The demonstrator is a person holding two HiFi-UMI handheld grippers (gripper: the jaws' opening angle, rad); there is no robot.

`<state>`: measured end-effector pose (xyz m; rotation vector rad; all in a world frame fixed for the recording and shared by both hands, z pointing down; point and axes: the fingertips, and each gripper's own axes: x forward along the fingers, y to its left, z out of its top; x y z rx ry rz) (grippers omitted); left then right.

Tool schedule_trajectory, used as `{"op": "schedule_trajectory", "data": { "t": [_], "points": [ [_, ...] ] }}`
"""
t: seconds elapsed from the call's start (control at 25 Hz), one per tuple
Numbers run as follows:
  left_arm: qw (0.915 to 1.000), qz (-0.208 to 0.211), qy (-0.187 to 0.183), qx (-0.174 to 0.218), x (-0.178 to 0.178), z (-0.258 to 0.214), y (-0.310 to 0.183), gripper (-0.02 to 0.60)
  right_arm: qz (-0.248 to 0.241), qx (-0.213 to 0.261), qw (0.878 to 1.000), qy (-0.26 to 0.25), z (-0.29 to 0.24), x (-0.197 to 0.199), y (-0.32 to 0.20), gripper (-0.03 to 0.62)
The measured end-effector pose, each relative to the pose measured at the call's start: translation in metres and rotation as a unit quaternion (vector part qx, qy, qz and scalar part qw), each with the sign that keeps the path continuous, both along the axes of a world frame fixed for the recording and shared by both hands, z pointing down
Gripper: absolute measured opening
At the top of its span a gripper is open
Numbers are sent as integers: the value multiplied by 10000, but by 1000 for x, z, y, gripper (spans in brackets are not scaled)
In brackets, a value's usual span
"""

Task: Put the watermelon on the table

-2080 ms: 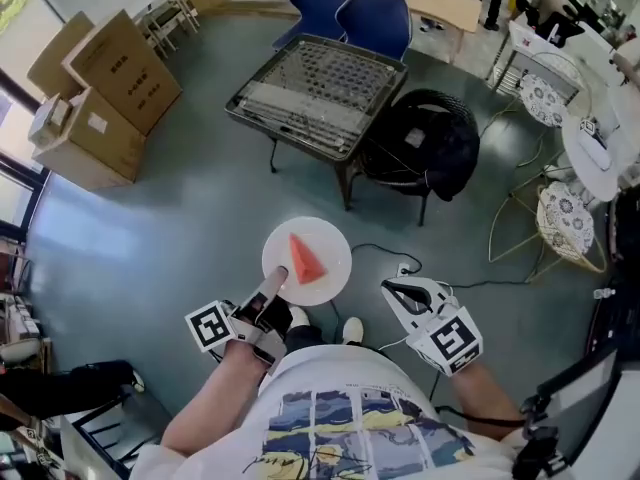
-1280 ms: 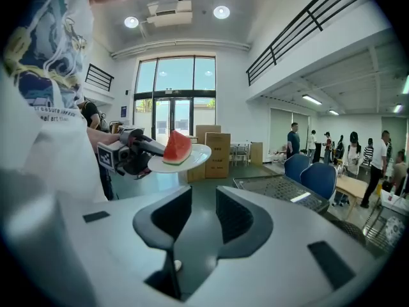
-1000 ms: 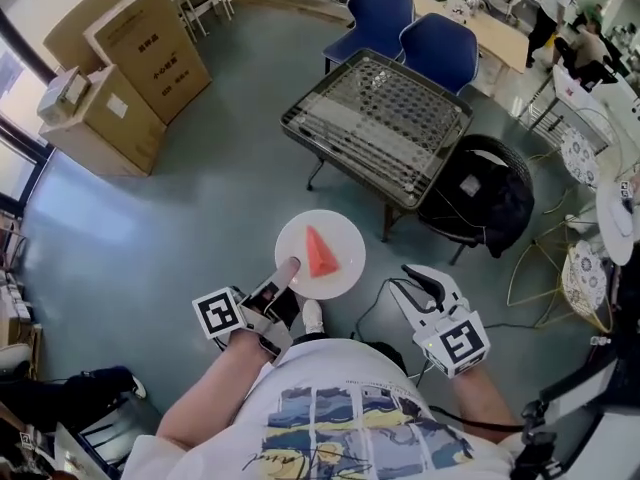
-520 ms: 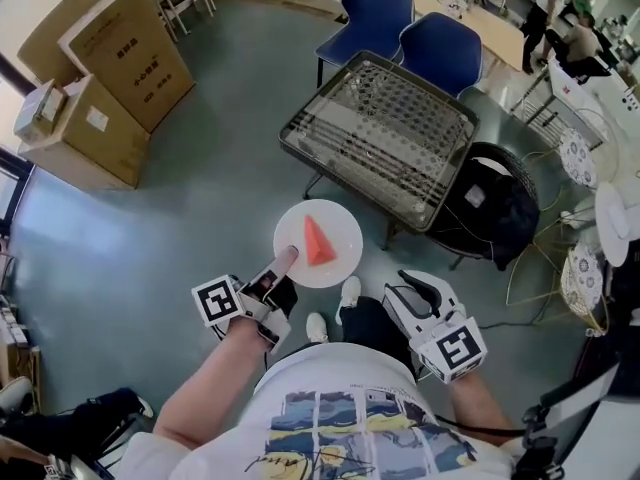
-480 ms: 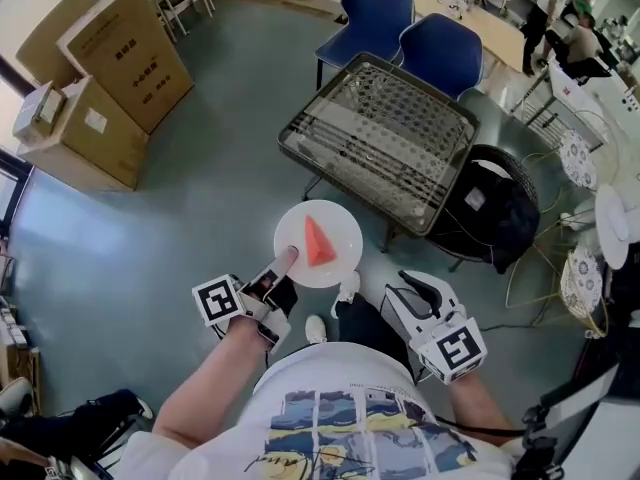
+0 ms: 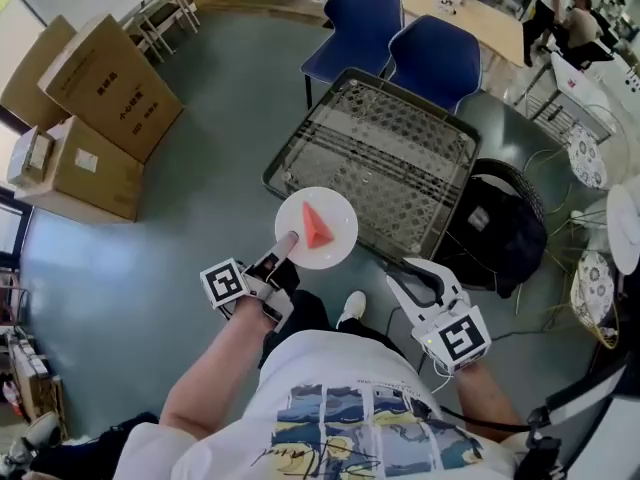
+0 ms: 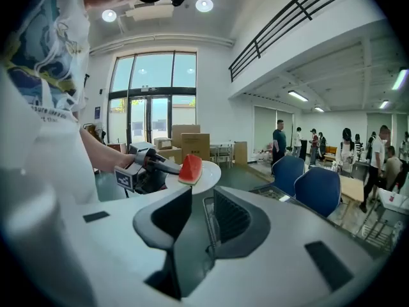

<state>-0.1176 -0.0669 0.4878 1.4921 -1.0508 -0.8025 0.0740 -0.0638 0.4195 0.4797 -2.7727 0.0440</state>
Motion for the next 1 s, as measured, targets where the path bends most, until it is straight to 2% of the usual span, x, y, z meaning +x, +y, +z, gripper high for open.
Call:
{"op": "schedule_trajectory", "data": {
  "t": [0.08,0.32,0.52,0.76,1.0],
  "points": [
    [10000,27,-15,-35,-5,9,-29,27,137,-4,9999,-34,2,3,-17,103],
    [9993,279,-129,-210,-28,48,-120,26,766,-420,9961,79,26,14,-62,101],
    [9973,516,-325,-405,-58,103,-207,26,1471,-670,9867,181,41,12,-105,103],
    [9928,866,-521,-646,-109,159,-310,27,1994,-698,9765,431,35,-41,-165,101],
    [9869,1148,-560,-982,-137,213,-395,28,2454,-1017,9615,709,38,-81,-203,101]
  ]
}}
